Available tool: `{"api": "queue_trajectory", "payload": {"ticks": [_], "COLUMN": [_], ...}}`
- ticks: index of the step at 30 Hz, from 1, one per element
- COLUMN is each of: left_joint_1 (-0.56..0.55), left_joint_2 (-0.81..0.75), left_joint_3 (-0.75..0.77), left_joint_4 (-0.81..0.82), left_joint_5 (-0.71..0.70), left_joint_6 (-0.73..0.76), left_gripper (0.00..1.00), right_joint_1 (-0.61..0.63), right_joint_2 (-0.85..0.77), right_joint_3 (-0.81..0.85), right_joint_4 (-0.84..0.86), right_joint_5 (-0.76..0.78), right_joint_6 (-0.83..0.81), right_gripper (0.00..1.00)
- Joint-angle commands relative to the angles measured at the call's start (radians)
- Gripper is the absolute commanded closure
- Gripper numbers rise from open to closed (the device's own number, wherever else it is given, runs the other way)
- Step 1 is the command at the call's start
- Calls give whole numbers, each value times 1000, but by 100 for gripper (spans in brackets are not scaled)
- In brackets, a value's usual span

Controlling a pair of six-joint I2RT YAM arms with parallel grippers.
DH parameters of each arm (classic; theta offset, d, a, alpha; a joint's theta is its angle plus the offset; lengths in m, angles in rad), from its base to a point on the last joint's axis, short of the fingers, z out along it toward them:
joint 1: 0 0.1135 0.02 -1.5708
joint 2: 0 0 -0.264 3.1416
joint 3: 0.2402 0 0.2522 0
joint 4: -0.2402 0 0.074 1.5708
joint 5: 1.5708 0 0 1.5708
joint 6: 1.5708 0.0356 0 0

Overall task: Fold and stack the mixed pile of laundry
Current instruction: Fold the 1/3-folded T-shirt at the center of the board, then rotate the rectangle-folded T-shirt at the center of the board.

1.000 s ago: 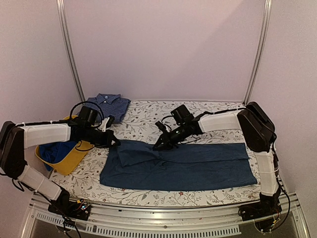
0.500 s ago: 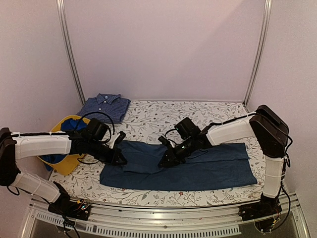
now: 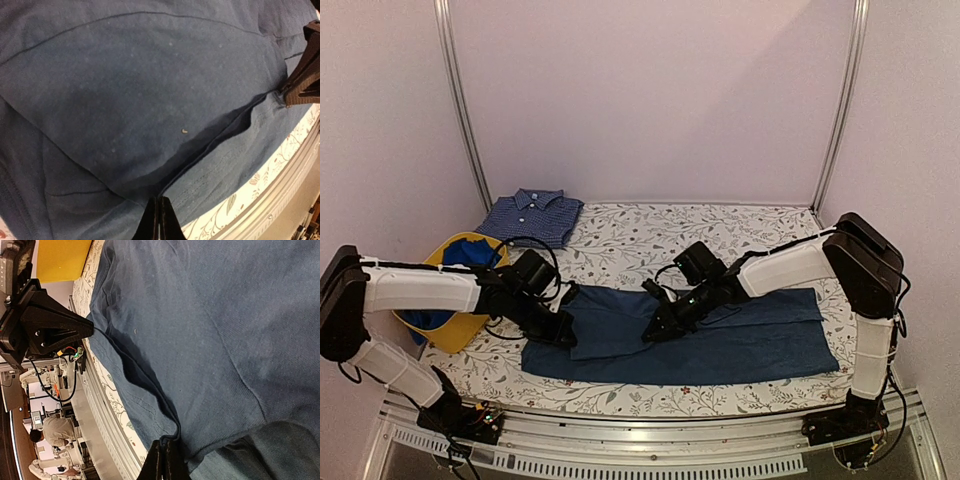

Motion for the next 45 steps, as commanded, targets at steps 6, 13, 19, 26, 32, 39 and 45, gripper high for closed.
{"api": "queue_trajectory", "payload": {"ticks": [6,13,19,26,32,39,45], "left_joint_1": [27,35,19,-29,-27,32,128], "left_joint_2": [155,22,81,188,339,559,871], "left_joint_3": [107,203,290,271,276,455,879], "left_joint_4": [-7,-97,-131,-31,-33,-71,-118], "left_joint_5": [-92,-200,-146,-84,-146,-217,-180], "left_joint_6": [43,62,73,-39,-103,-75,53], "left_gripper": [81,48,47,53,55,57,60], "right_joint_1": [9,-28,-171,-287,-355,-419,-434], "right_joint_2": [5,-196,-293,-191,-115,-171,-264], "right_joint_3": [14,17,-73,-82,-165,-334,-389], "right_joint_4": [-78,-240,-330,-376,-390,-390,-364], "right_joint_5": [69,199,262,282,288,293,242], "right_joint_6": [-21,-78,-134,-240,-275,-259,-204], "right_gripper": [76,50,46,49,50,50,48]}}
